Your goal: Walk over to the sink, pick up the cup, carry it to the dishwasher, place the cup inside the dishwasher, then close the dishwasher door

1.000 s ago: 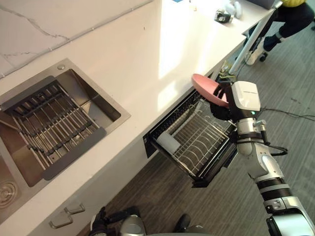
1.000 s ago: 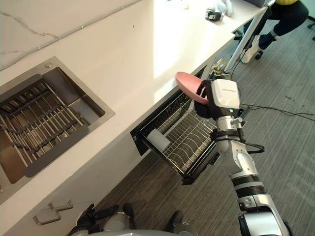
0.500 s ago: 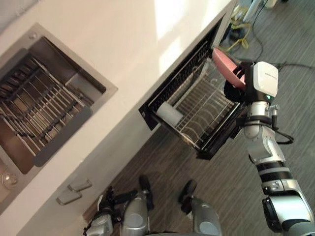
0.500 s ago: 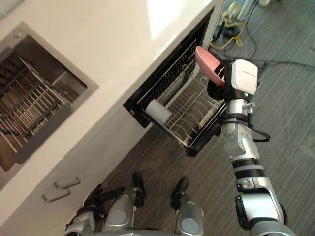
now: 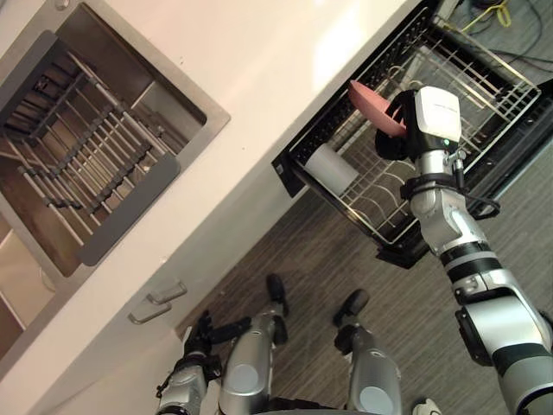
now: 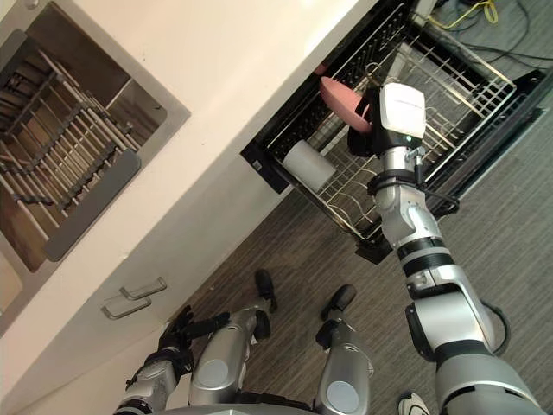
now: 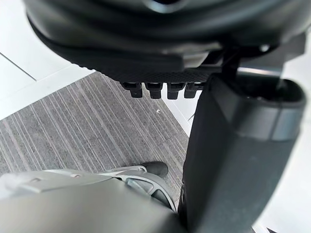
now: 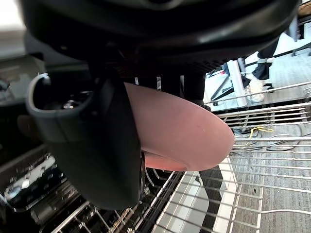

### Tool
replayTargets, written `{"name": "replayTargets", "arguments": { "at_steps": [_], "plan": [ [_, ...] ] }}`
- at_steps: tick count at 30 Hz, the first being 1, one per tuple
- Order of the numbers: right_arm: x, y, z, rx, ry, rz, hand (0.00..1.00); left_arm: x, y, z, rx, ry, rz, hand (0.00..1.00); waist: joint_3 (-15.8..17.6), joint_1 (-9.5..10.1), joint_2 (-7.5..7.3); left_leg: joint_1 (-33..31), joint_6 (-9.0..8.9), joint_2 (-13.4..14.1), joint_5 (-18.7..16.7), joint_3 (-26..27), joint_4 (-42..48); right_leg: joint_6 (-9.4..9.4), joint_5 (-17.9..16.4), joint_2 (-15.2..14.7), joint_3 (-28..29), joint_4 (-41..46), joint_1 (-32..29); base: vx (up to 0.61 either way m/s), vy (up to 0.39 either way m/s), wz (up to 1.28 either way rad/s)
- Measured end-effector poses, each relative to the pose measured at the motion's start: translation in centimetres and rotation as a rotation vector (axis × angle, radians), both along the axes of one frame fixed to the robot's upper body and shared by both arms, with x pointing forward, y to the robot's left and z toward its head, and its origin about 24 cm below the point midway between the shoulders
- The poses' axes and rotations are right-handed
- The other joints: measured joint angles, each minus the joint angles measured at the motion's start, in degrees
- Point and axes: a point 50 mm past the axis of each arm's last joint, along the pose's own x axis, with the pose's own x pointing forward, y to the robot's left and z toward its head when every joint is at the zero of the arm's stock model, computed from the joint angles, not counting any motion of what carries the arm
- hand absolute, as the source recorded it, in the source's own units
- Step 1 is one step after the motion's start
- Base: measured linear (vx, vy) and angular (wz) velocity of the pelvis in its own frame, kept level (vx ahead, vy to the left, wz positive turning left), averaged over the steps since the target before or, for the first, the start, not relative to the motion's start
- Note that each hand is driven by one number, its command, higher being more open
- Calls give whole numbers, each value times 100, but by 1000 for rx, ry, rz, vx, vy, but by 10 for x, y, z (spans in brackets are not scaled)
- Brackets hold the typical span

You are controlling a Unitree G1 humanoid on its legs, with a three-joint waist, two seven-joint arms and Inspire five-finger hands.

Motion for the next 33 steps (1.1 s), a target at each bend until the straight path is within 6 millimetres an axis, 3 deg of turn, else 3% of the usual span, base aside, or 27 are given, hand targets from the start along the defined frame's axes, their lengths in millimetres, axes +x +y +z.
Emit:
{"name": "replayTargets", "arguments": {
  "at_steps": [7, 8, 18, 25, 28, 33],
  "plan": [
    [5, -14, 2, -18, 31, -101, 0, 5, -4, 3, -22, -22, -4, 100, 31, 46, 49, -21, 17, -40, 11, -47, -23, 5, 4, -47, -48, 3, 3, 13, 18, 4],
    [5, -17, 3, -21, 34, -115, 100, 6, -5, 3, -27, -24, -4, 100, 37, 48, 60, -20, 18, -37, 12, -49, -23, 5, 4, -47, -49, 4, 4, 0, 0, 0],
    [5, -26, -11, 58, 156, -136, 100, 8, -9, 4, -53, -28, 1, 100, 44, 16, 76, 217, 17, -20, 14, 19, -60, 5, 4, -38, 28, 7, 174, 0, 11, -3],
    [-1, -13, -6, 113, 93, -57, 100, 8, -11, 4, -59, -24, 0, 100, 47, -27, 65, 529, -24, -18, 75, 163, -260, -10, 60, 39, 150, -79, 354, -1, 12, -11],
    [-8, -5, 4, 221, -7, -12, 100, 7, -11, 3, -60, -12, 1, 100, 24, -113, 3, 734, -50, -19, 137, 233, -443, -6, 104, 92, 207, -211, 477, 17, 8, -12],
    [-29, -6, 9, 379, -158, 7, 100, 0, -5, -2, -41, 27, 30, 100, -188, -291, -364, 1025, -103, -7, 180, 318, -683, 5, 112, 202, 260, -406, 703, 52, -10, -8]
  ]
}}
